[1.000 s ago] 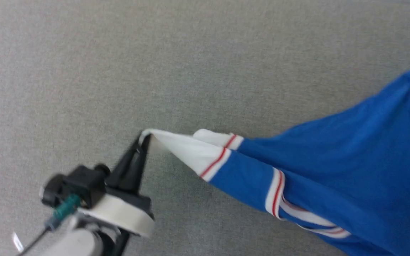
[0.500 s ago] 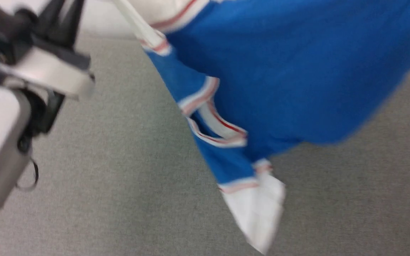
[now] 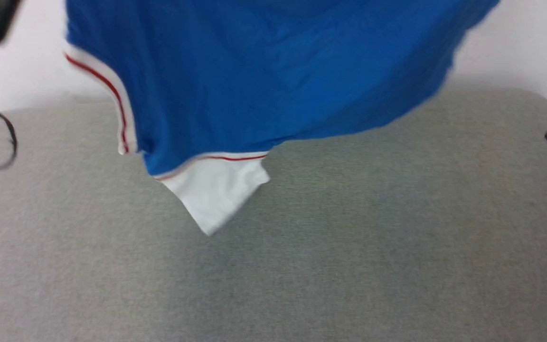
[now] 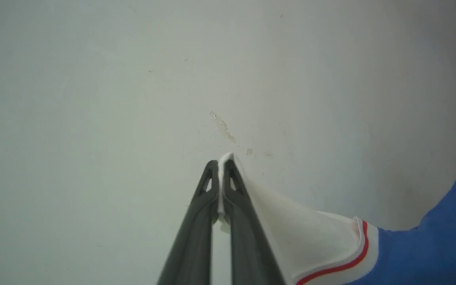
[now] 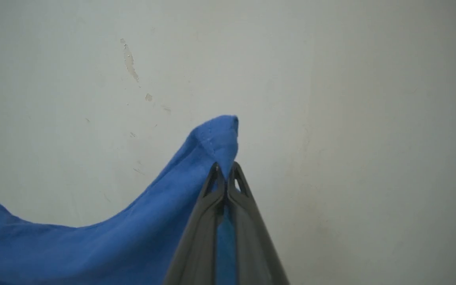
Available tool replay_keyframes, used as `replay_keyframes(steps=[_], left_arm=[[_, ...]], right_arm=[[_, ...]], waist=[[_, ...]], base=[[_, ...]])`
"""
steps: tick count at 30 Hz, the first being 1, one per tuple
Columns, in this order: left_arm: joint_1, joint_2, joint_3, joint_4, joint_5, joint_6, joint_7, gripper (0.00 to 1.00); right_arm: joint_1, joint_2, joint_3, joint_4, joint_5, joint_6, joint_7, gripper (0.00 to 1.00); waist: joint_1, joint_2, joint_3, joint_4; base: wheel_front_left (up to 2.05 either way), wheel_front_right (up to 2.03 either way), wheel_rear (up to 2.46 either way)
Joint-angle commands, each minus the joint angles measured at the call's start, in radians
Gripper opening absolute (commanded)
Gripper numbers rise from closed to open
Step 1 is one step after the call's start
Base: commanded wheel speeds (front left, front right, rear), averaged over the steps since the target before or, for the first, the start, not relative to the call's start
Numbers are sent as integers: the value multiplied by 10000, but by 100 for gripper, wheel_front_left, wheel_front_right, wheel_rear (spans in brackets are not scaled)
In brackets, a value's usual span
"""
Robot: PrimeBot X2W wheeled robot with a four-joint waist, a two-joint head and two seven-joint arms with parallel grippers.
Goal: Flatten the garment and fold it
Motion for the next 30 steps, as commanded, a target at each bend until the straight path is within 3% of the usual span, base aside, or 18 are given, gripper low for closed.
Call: replay_keyframes(steps=[1, 9, 15, 24, 30], left_arm=[[-504, 1, -13, 166, 54, -80, 258, 0], [-2671, -582, 111, 906, 240, 319, 1343, 0], [-3823, -1043, 47, 1485, 618, 475, 1140, 0], [-5420, -661, -108, 1779, 1567, -91, -356, 0], [-5559, -787, -333, 1878, 1387, -842, -902, 0]], right_arm=[[-351, 70, 78, 180, -17, -9, 141, 0], [-1744, 506, -121, 1238, -120, -9, 671, 0], [-2658, 937, -316, 1911, -296, -9, 298, 0], [-4239, 1204, -544, 3224, -784, -9, -1576, 0], [-4594, 806, -325, 3567, -761, -9, -2564, 0]], waist=[[1, 0, 94, -300], [1, 0, 1491, -830], [1, 0, 2655, -1270], [1, 0, 3721, -1830], [1, 0, 4766, -1694]], base=[[0, 0, 0], [0, 0, 0], [0, 0, 0], [0, 0, 0], [0, 0, 0]])
